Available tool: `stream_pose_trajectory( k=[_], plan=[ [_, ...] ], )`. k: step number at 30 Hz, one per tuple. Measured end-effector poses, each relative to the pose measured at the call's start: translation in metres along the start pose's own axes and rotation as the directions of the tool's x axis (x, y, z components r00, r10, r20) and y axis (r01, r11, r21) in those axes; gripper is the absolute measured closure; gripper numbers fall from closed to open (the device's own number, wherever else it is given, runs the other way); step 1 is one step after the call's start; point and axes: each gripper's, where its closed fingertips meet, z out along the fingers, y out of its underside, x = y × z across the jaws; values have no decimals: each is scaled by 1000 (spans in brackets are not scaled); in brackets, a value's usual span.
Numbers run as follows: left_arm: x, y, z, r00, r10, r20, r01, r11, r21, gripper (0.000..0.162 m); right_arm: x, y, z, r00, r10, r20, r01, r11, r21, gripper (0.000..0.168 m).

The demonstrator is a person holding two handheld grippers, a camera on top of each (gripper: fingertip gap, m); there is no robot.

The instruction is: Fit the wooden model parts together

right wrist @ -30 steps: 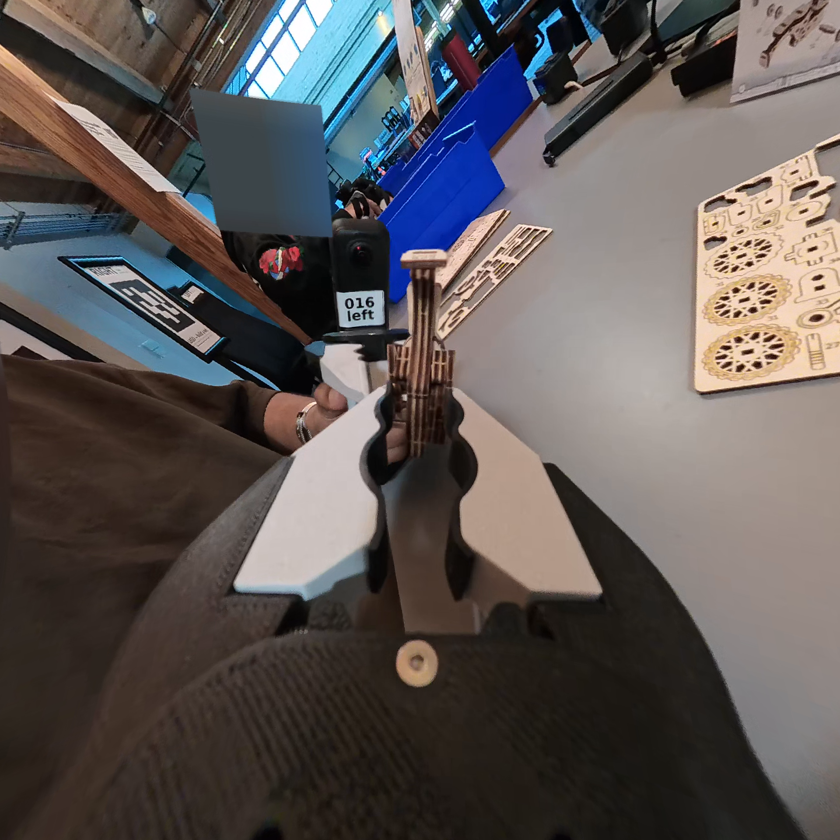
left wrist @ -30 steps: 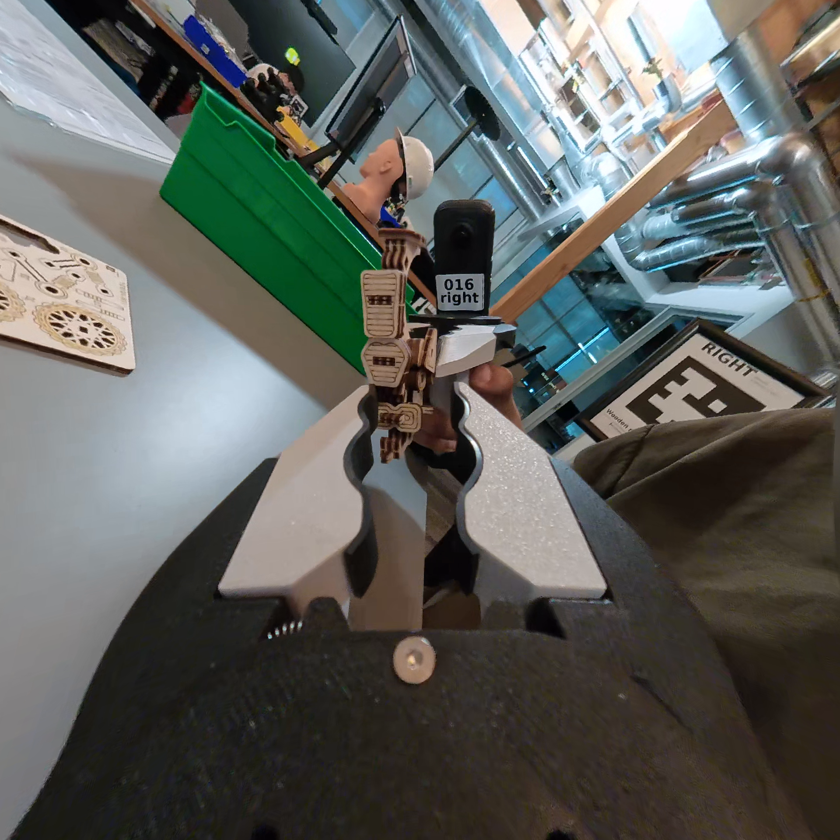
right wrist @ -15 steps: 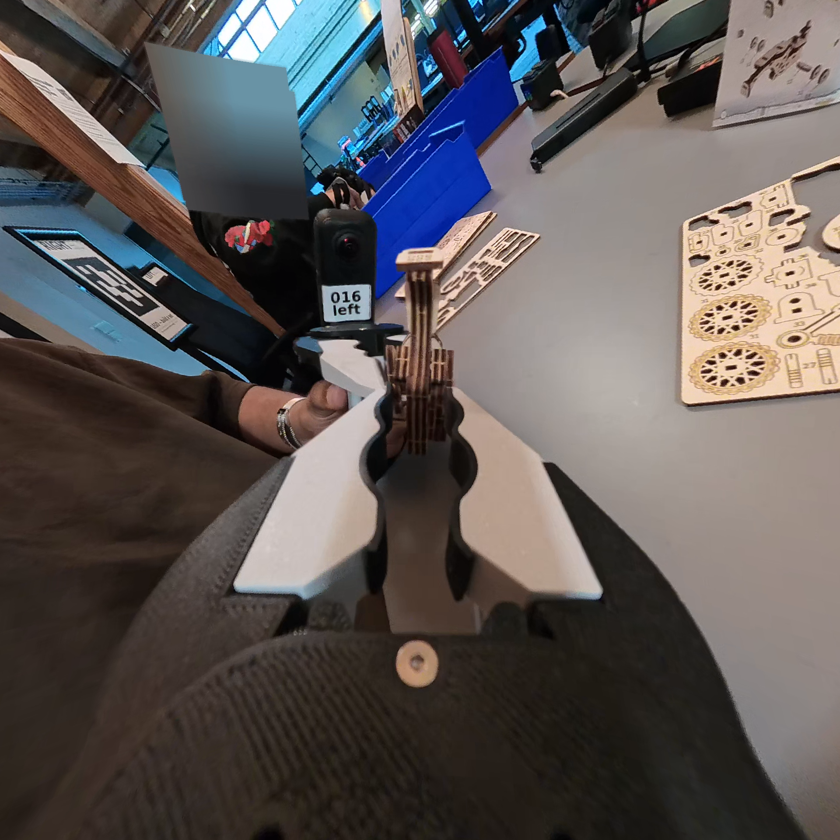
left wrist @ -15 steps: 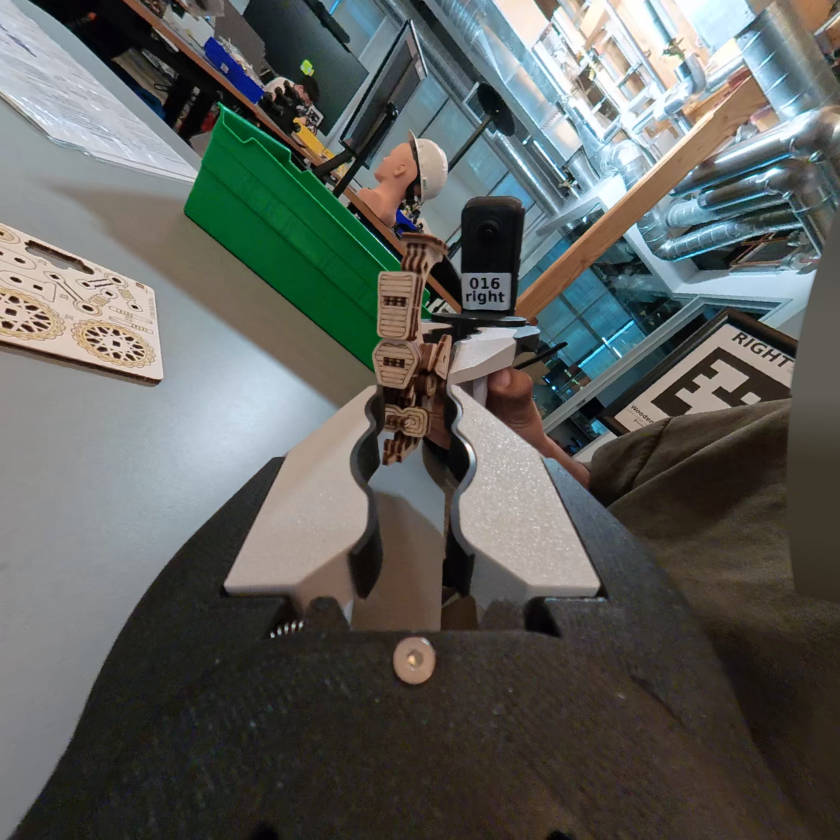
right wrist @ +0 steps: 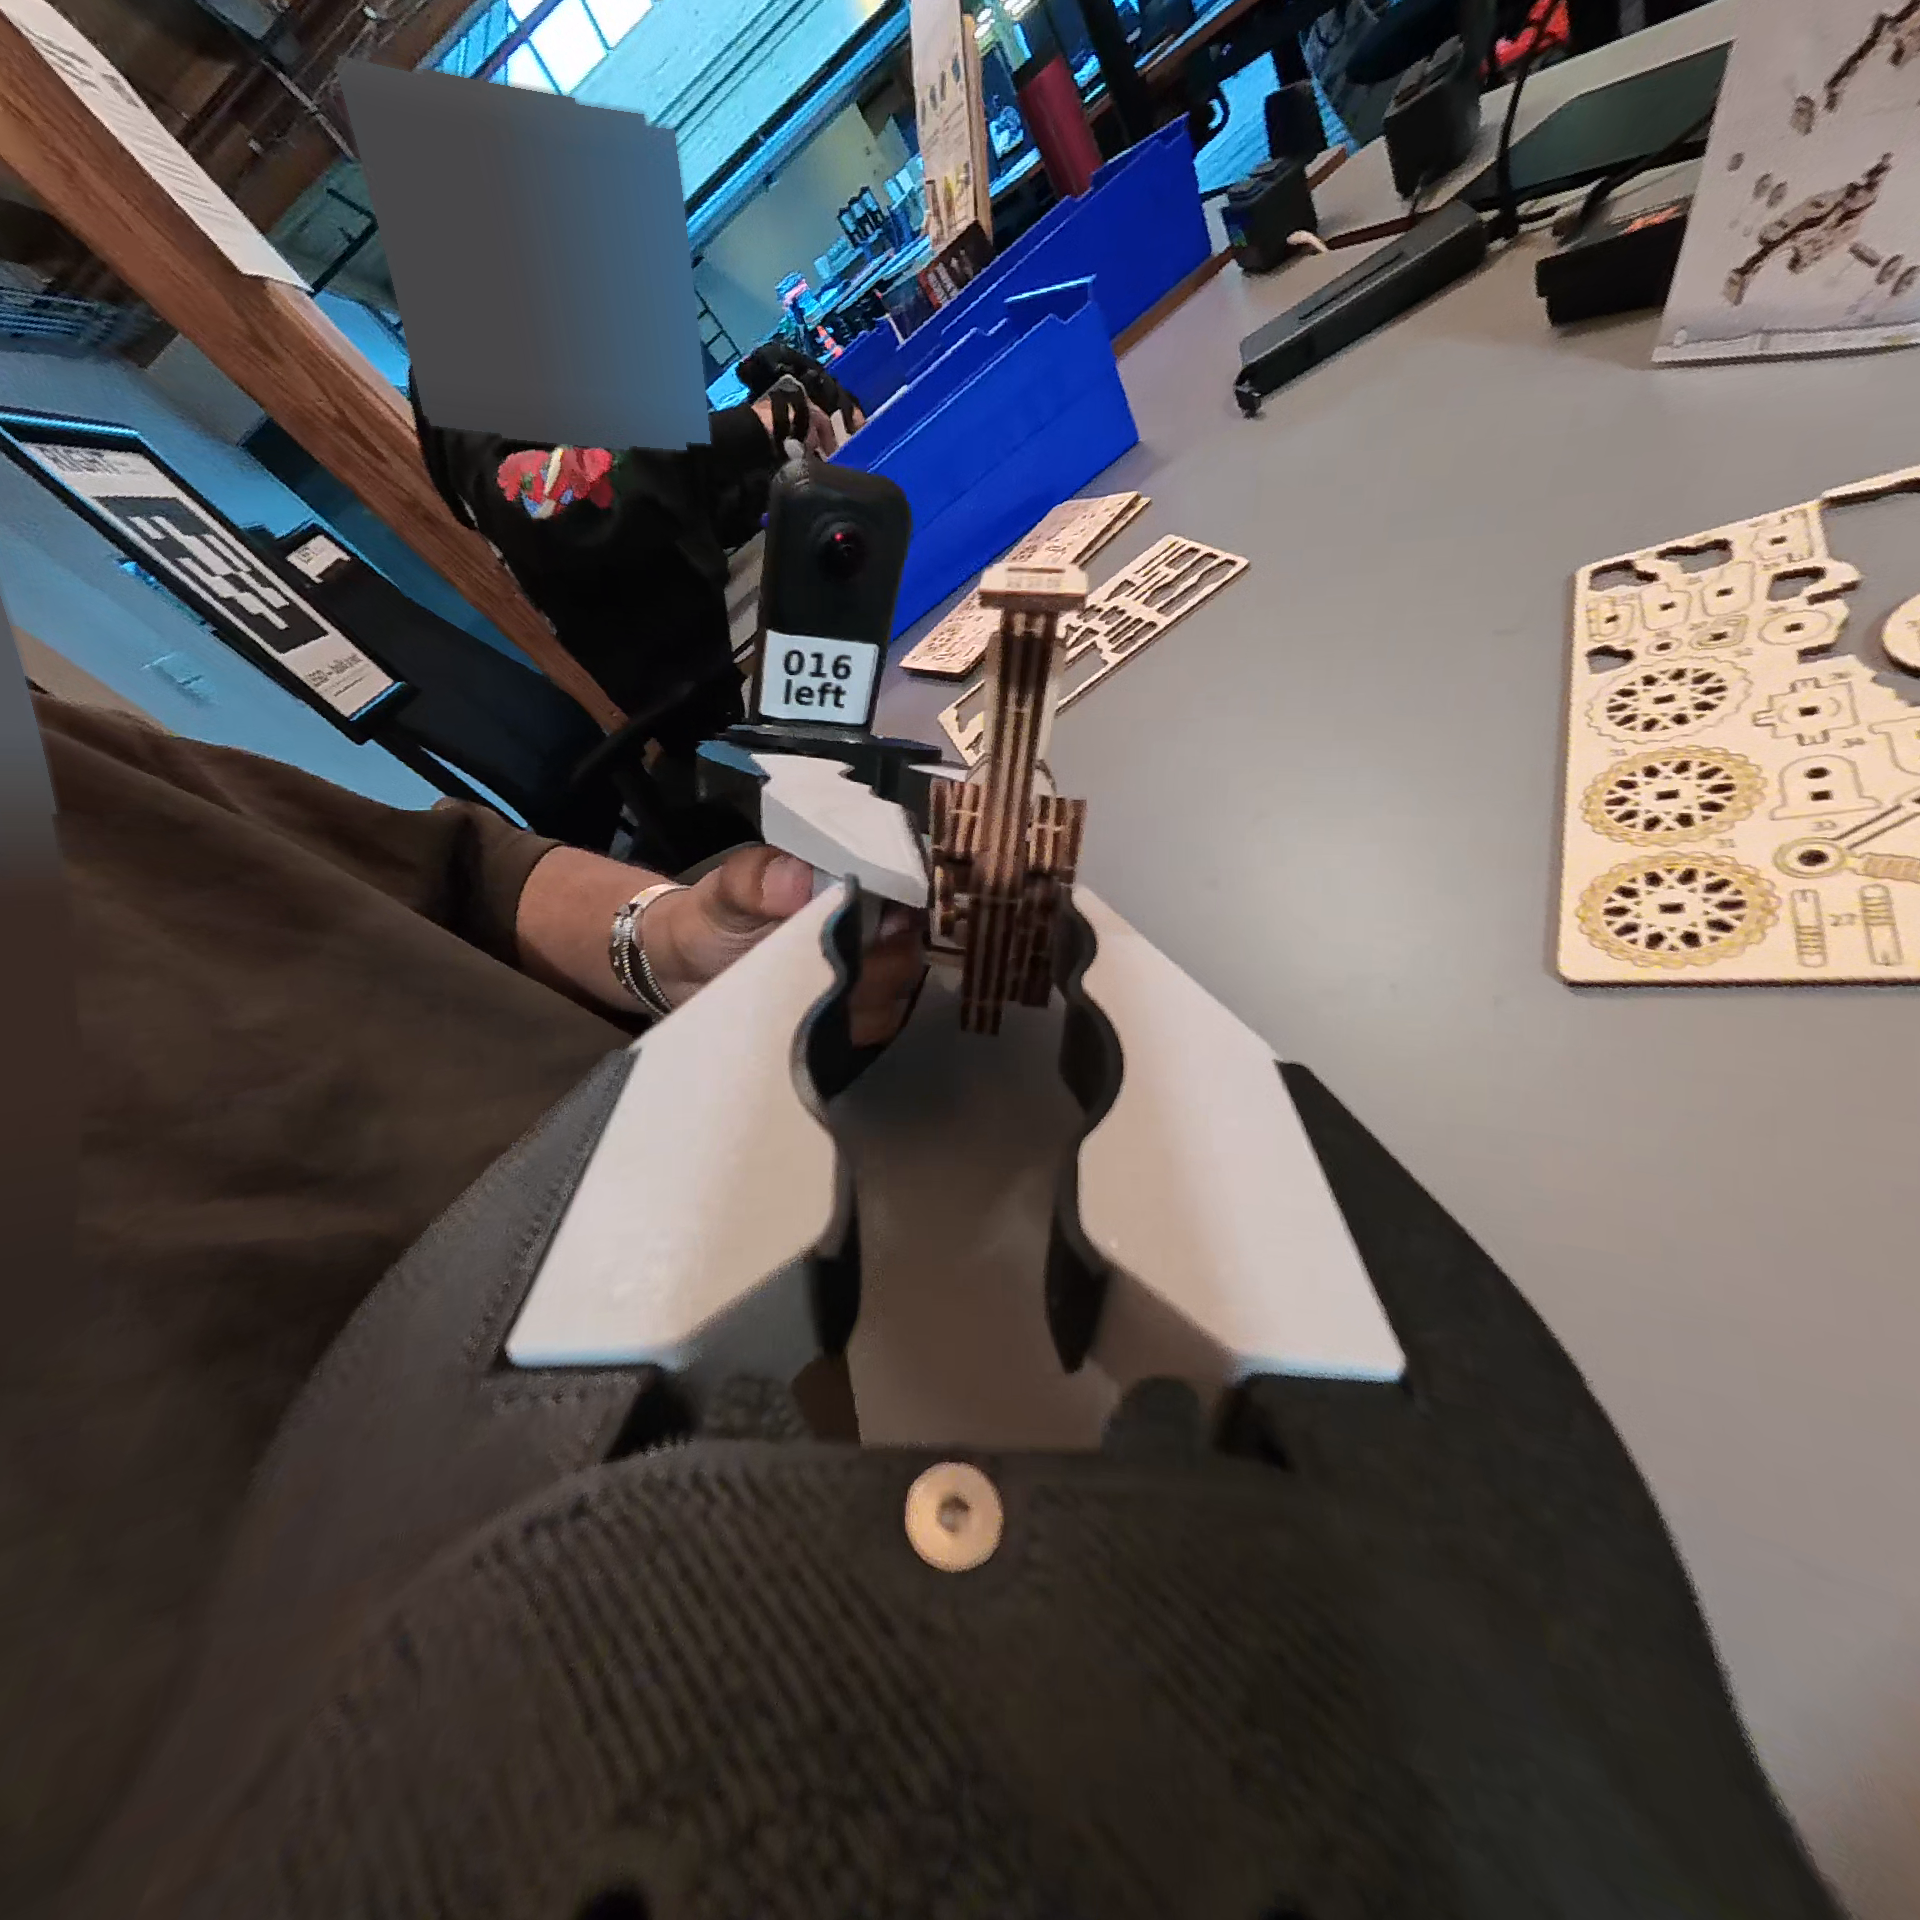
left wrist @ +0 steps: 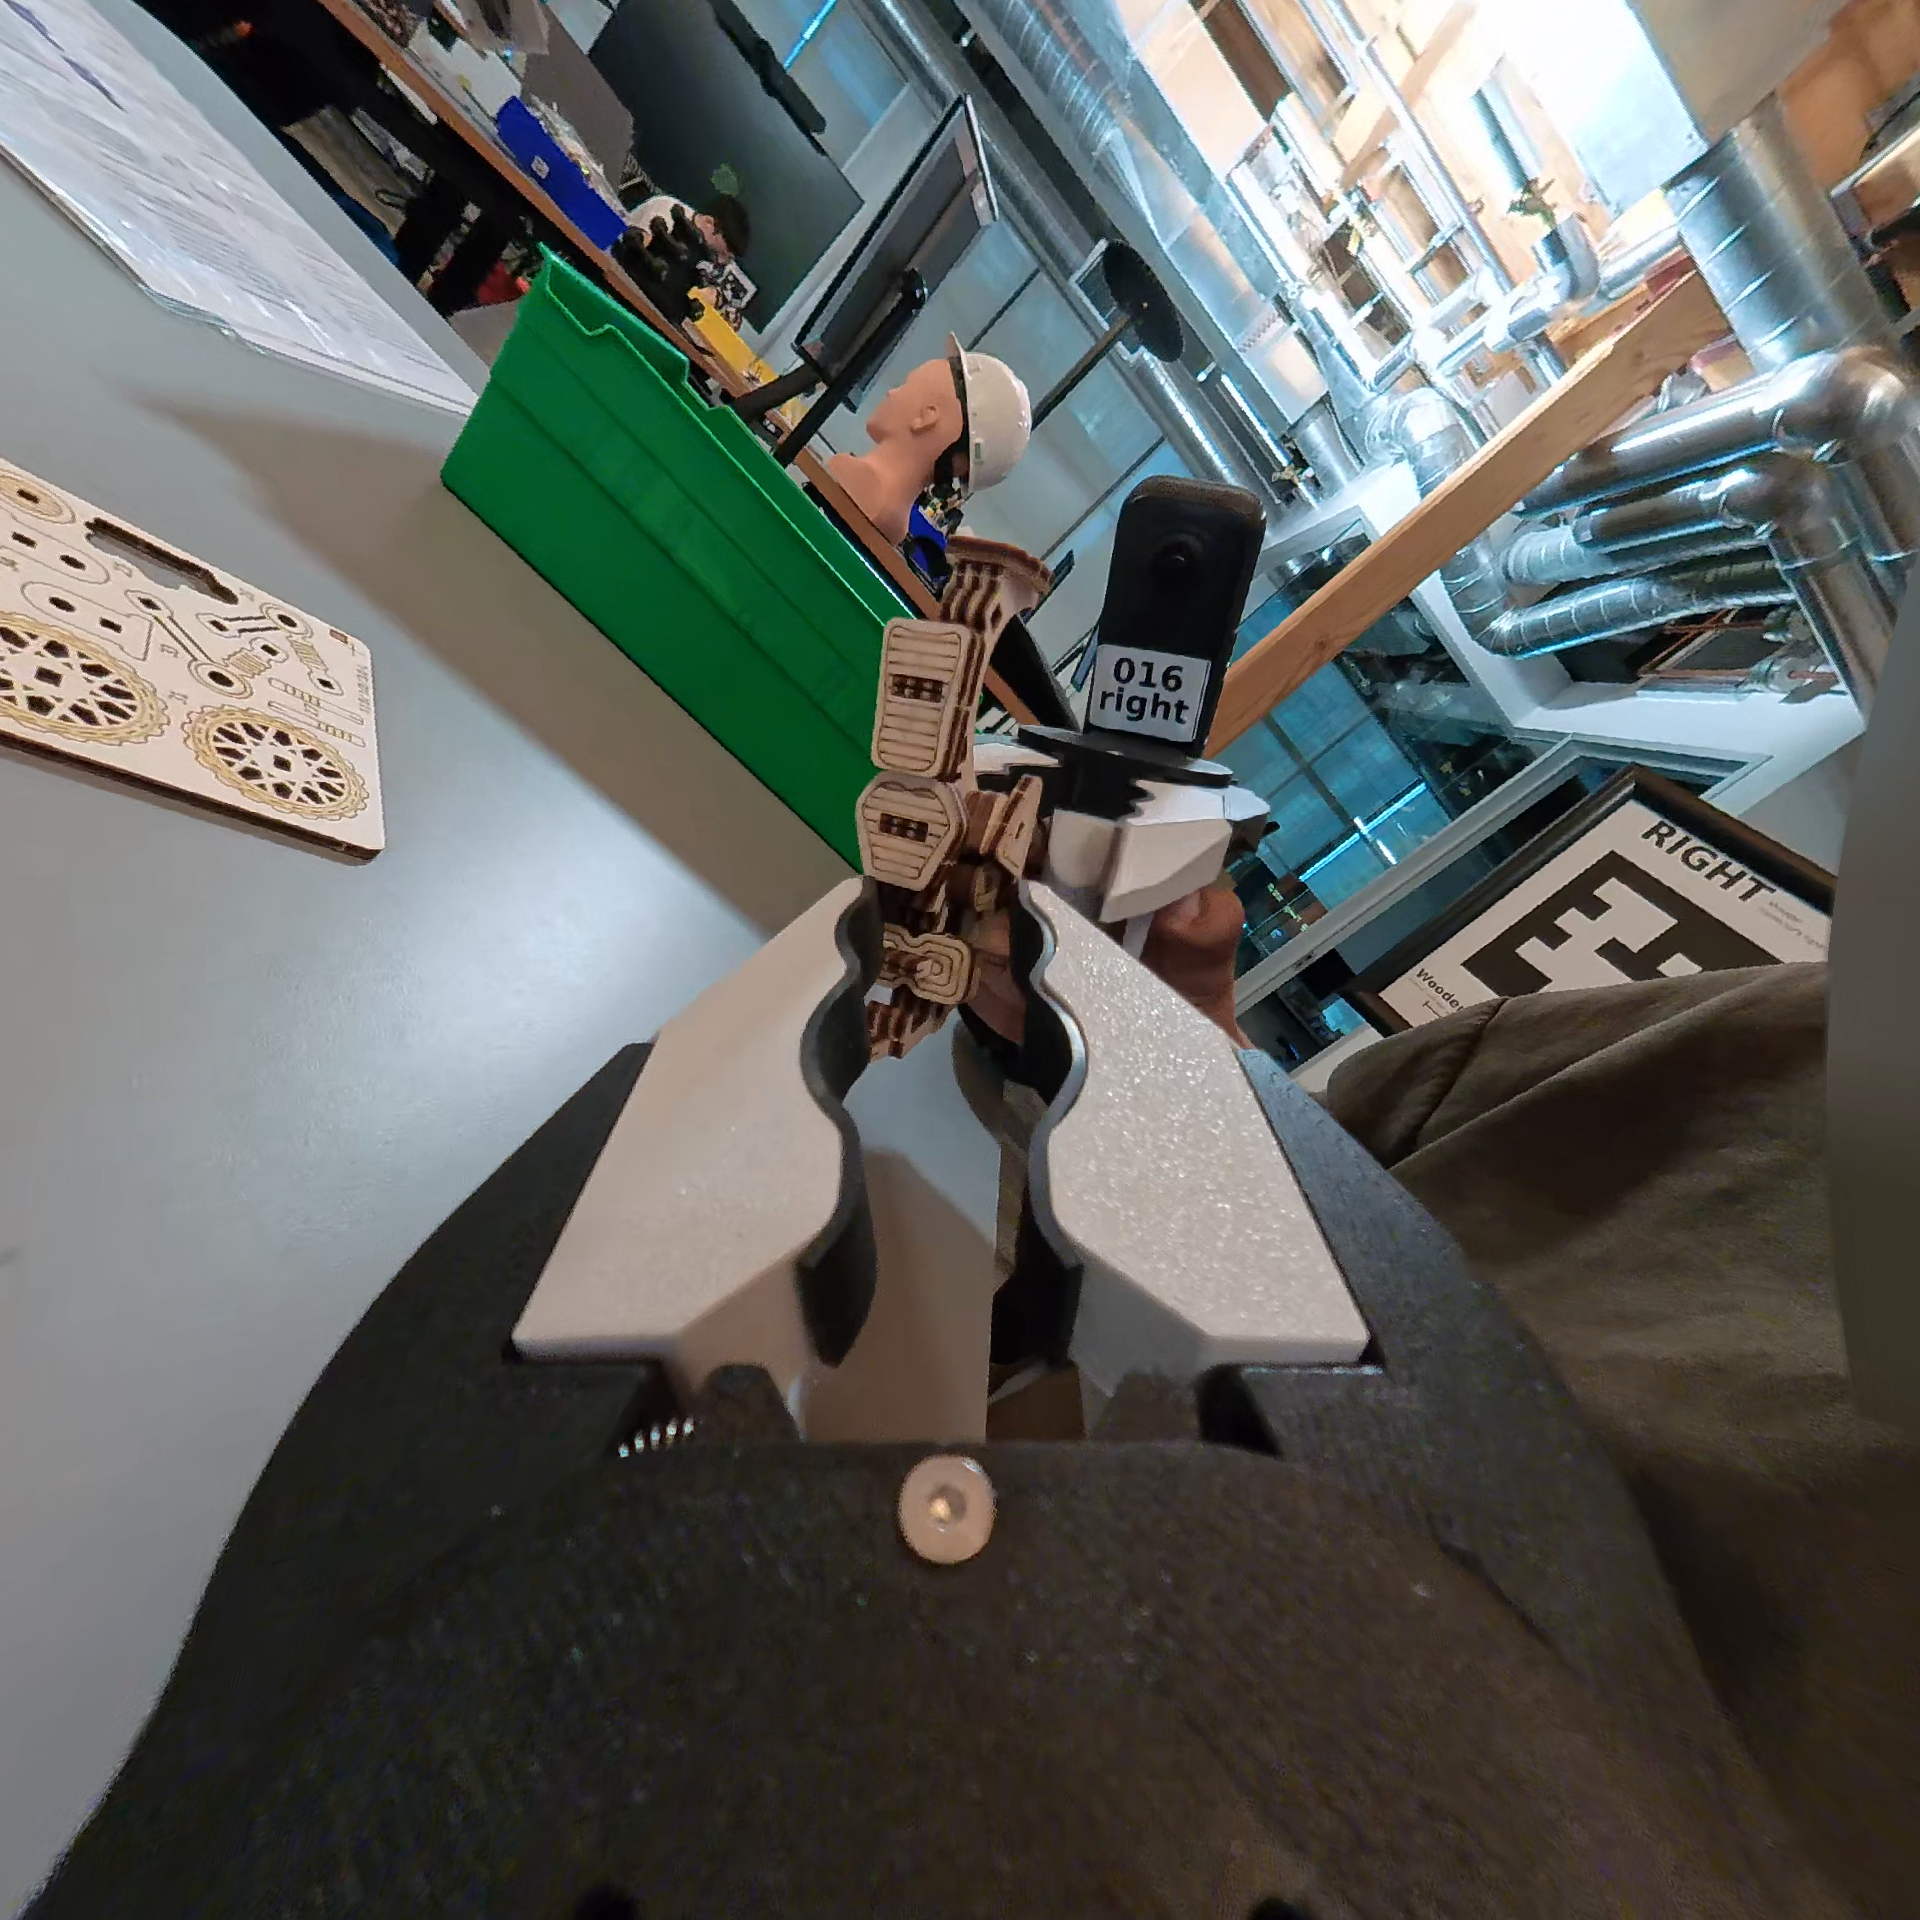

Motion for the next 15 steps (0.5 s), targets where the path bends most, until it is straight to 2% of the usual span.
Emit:
stream_pose_trajectory(
  k=[4, 8, 10, 15],
  plan=[
    [2, 1, 0, 1000, -25, -19, 25, 1000, -1, 141, 4, 1, -1, 999, -31, -19, 31, 999, -21, 146],
    [3, 0, 0, 998, -49, -32, 49, 999, 4, 141, 0, 1, -1, 998, -57, 1, 57, 998, -29, 139],
    [4, -1, -1, 998, -58, -40, 58, 998, 5, 141, 2, 1, -1, 998, -54, -10, 53, 998, -30, 147],
    [6, -1, 0, 998, -53, -43, 53, 999, 5, 141, 1, 0, -2, 999, -48, 0, 48, 998, -30, 147]
  ],
)
